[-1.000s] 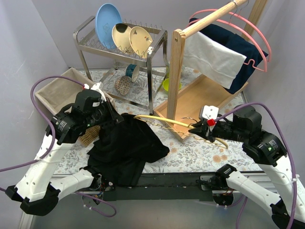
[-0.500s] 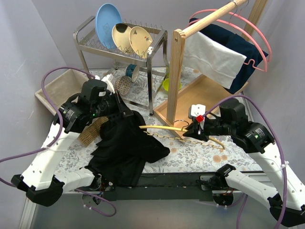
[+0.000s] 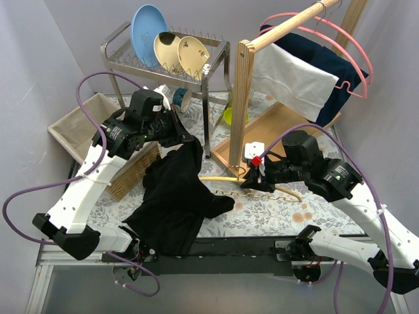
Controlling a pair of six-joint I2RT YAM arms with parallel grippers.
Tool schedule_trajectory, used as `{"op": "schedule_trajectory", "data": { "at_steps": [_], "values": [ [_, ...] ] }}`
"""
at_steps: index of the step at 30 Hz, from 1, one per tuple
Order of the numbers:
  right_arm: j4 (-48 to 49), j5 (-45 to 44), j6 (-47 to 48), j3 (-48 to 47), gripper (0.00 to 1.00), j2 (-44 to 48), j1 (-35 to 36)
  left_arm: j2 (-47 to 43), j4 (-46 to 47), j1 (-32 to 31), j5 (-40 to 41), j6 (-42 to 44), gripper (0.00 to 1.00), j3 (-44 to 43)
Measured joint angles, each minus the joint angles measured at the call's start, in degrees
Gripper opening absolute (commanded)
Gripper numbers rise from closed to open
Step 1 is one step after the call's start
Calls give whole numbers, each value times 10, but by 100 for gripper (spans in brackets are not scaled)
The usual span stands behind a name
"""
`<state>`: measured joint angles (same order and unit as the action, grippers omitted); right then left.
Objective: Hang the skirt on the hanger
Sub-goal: Place skirt on hanger
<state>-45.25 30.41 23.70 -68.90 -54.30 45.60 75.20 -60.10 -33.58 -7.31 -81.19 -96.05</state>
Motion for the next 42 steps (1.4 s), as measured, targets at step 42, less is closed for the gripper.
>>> {"op": "schedule_trajectory", "data": {
  "at_steps": [42],
  "values": [
    [161,-120,-43,52,1,92,-62,15,-25,-150,70,-30,0,-128]
  ]
}}
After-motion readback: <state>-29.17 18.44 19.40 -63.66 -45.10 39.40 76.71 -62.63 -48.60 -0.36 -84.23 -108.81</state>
